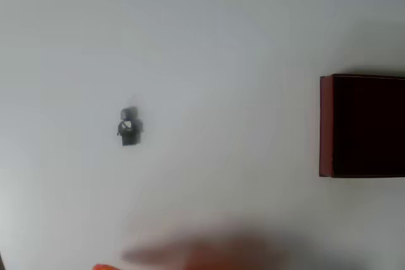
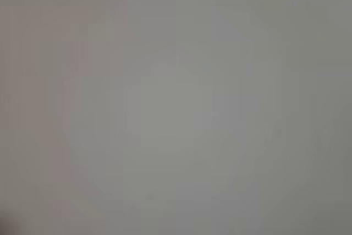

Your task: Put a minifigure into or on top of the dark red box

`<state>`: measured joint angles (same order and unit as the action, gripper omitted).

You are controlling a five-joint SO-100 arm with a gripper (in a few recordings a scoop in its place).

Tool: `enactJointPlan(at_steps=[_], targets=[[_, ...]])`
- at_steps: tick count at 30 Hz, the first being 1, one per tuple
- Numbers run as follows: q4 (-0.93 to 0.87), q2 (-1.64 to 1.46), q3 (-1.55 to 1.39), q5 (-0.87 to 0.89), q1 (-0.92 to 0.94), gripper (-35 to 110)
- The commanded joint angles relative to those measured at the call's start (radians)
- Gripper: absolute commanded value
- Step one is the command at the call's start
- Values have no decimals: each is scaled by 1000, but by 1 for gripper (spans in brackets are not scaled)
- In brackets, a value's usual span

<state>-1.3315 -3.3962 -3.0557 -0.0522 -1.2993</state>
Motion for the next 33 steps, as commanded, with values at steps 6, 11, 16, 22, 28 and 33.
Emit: enactJointPlan(at_steps=[6,11,16,22,28,33], targets=[[-18,-15,35,-34,-26,0],[-18,-15,35,-34,-26,0],[-18,-15,35,-34,-26,0],[-14,-15,35,-12,5,4],[-18,-15,37,84,129,0],[-29,-15,40,158,213,3]])
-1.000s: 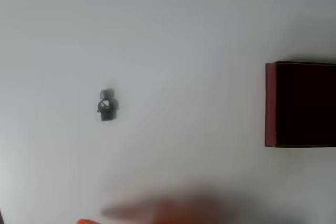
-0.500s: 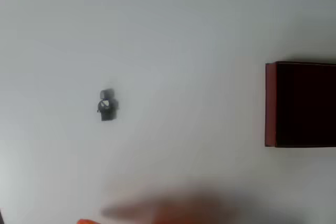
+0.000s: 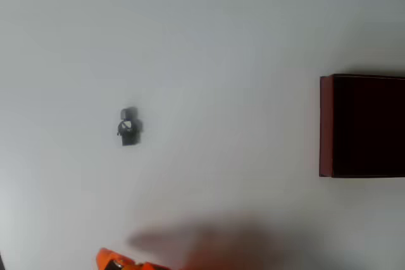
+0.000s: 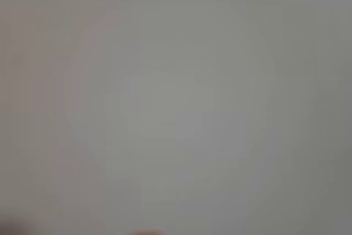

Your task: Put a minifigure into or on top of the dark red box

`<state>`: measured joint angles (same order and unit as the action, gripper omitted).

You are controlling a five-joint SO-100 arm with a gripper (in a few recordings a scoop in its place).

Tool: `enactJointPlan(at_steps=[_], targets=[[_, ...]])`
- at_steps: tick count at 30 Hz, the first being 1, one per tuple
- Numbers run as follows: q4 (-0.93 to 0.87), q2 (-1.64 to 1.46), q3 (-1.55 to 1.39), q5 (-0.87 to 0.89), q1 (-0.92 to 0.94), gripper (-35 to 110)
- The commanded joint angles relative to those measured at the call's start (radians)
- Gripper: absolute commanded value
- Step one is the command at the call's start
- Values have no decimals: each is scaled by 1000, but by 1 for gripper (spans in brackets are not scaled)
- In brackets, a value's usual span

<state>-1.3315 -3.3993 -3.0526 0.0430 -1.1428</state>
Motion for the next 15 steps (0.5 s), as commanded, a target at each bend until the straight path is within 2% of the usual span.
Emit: enactJointPlan(at_steps=[1,4,6,8,11,15], targets=[[-28,-12,37,100,84,2],[-31,-12,23,345,144,0],[-60,-12,63,657,187,0],[-38,-12,124,687,190,0],[-146,-12,201,1114,193,4],[-103,-11,196,1420,238,8]])
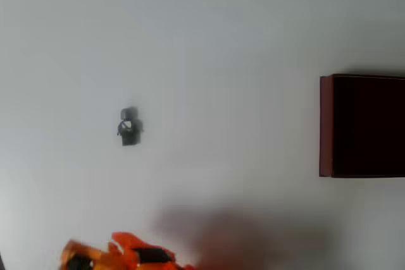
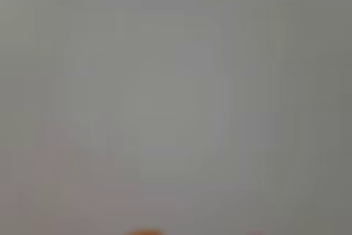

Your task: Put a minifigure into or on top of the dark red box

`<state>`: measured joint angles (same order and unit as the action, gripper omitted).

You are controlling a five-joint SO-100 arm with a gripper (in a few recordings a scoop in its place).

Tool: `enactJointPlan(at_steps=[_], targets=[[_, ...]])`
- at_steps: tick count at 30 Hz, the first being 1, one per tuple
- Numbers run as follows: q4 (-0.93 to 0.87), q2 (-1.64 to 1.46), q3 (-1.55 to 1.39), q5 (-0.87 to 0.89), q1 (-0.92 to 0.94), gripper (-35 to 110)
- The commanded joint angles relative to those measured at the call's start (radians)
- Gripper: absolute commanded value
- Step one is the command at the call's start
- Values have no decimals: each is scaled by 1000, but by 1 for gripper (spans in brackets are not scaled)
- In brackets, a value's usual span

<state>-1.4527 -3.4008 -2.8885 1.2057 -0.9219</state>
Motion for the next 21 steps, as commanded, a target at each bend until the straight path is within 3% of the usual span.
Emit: enactJointPlan(at_steps=[1,4,8,14,21], targets=[[117,-8,2,265,26,10],[298,37,-80,383,21,14],[262,238,-15,577,23,18],[256,756,302,557,80,20],[423,1015,348,661,117,21]])
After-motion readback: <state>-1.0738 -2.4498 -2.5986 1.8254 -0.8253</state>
